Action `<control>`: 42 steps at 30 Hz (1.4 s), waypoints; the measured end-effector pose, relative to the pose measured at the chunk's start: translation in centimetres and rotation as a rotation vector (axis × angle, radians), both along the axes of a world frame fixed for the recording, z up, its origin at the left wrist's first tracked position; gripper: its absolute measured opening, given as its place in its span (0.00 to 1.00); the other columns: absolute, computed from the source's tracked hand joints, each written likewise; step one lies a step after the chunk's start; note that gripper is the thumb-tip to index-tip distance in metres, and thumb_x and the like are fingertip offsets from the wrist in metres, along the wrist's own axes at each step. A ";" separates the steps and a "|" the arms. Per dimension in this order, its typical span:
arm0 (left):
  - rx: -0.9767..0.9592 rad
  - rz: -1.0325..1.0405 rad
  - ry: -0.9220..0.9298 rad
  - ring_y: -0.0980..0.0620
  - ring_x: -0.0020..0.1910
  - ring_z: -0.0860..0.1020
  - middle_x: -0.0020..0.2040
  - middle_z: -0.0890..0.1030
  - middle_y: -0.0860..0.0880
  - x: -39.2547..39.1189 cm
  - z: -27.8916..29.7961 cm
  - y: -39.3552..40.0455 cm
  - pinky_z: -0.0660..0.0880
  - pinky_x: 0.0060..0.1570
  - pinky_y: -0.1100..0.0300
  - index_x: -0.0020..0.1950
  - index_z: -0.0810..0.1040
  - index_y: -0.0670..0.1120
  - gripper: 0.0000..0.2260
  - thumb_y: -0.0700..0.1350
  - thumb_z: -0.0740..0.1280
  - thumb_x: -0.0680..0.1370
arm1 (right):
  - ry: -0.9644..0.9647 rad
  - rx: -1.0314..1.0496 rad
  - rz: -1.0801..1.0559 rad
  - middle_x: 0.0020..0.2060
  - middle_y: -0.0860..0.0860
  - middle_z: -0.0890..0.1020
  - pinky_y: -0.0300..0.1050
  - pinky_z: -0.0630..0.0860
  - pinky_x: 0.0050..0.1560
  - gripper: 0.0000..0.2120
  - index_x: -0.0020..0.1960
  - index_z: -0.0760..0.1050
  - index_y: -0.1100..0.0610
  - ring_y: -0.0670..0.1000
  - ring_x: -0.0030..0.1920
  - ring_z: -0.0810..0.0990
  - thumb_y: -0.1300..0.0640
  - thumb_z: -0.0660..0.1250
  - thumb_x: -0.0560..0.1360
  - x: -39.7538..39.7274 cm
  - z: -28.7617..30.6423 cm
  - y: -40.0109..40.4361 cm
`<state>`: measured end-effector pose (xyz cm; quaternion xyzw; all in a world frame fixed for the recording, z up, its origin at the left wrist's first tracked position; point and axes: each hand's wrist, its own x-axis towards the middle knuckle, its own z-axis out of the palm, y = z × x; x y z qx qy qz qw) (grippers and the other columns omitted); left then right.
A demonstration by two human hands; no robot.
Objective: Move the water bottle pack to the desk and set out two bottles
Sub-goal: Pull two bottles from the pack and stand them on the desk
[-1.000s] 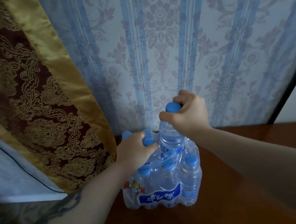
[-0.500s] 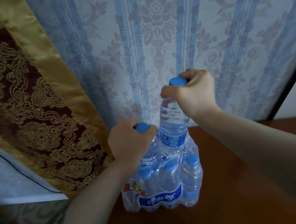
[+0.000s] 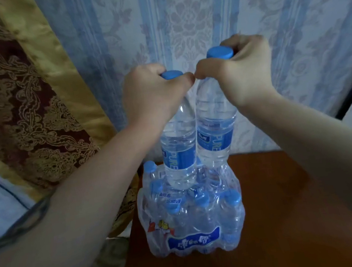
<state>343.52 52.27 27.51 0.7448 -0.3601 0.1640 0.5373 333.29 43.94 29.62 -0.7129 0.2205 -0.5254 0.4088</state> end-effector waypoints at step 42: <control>0.356 -0.227 -0.125 0.50 0.20 0.63 0.19 0.63 0.48 -11.9 -9.2 -20.4 0.58 0.22 0.60 0.22 0.62 0.44 0.22 0.56 0.69 0.62 | 0.709 -0.238 -0.171 0.25 0.47 0.69 0.41 0.59 0.25 0.22 0.24 0.64 0.53 0.47 0.25 0.67 0.42 0.73 0.60 -16.8 -9.1 -22.2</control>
